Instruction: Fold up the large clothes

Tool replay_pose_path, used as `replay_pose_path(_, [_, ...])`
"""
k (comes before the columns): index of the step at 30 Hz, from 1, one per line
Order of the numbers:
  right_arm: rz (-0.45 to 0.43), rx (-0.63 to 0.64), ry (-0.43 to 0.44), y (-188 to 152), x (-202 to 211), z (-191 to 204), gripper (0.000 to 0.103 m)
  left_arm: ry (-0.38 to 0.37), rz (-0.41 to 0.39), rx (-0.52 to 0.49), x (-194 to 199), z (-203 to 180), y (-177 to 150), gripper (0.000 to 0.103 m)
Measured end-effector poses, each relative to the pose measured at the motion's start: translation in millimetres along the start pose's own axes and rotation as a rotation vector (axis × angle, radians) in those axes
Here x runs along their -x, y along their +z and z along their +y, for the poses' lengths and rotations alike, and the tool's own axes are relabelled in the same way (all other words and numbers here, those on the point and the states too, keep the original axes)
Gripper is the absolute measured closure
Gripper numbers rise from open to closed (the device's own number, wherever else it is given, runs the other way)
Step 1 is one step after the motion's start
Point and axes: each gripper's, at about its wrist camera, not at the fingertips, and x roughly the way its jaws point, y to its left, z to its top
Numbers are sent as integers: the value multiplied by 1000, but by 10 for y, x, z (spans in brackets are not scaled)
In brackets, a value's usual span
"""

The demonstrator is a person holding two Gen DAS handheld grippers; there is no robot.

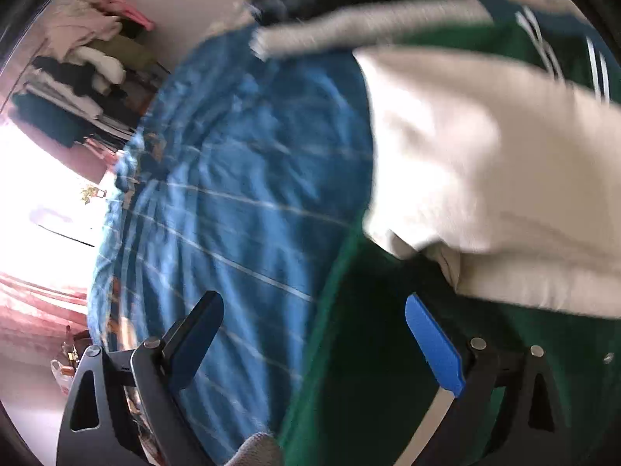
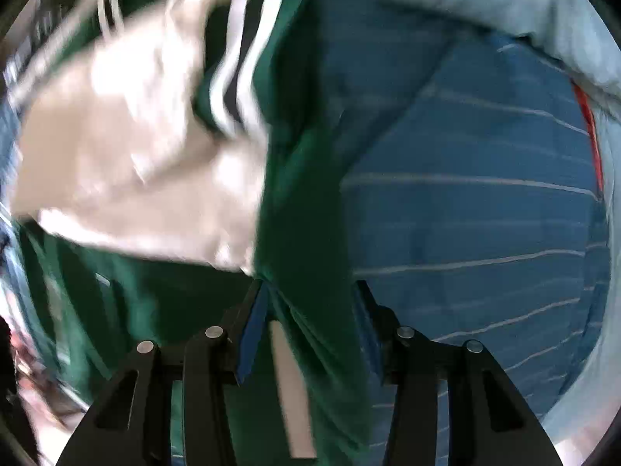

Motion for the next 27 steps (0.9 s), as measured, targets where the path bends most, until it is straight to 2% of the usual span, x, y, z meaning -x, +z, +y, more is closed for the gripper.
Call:
replay_pose_path(2, [-17,-46,-14,59,-113,-2,58,40,12,-22,-163,-151,24,6])
replay_pose_path(4, [-60,-139,42,99,-87,-137,67,93,20,-35,-292,-245,54,6])
replay_pose_path(5, [-93,-208,71,77,-50,-260,74,102,26,-20,-339,-239,77,6])
replay_pose_path(7, [-158,-383,116,-33,-10,-594,76,109,33,12,-384,-210,117,6])
replay_pose_path(8, [-165,-511,130,-127,-83,-849,76,107,36,25,-391,-198,134,6])
replay_pose_path(9, [-139,-608,190,-196,-219,-1021,76,114,37,29,-407,-189,150,6])
replay_pose_path(11, [-99,-703,296,-255,-389,-1166,76,138,30,26,-423,-194,184,3])
replay_pose_path(14, [-57,-612,220,-91,-252,-1017,73,159,32,43,-499,-123,278,0])
replay_pose_path(17, [-56,-450,152,-11,-33,-749,73,156,30,67,-567,-28,390,0])
replay_pose_path(19, [-49,-372,148,-3,-3,-622,69,154,26,72,-615,13,457,0])
replay_pose_path(20, [-42,-318,139,27,-20,-523,61,157,22,71,-623,20,476,0])
replay_pose_path(23, [-37,-227,68,67,-132,-354,62,166,12,64,-638,15,523,0])
replay_pose_path(25, [-110,-299,54,117,-126,-467,63,167,13,64,-637,11,514,0])
replay_pose_path(26, [-107,-389,75,103,-177,-616,63,166,13,67,-625,12,505,0])
replay_pose_path(27, [-78,-502,154,27,-267,-771,63,164,16,65,-610,7,493,0])
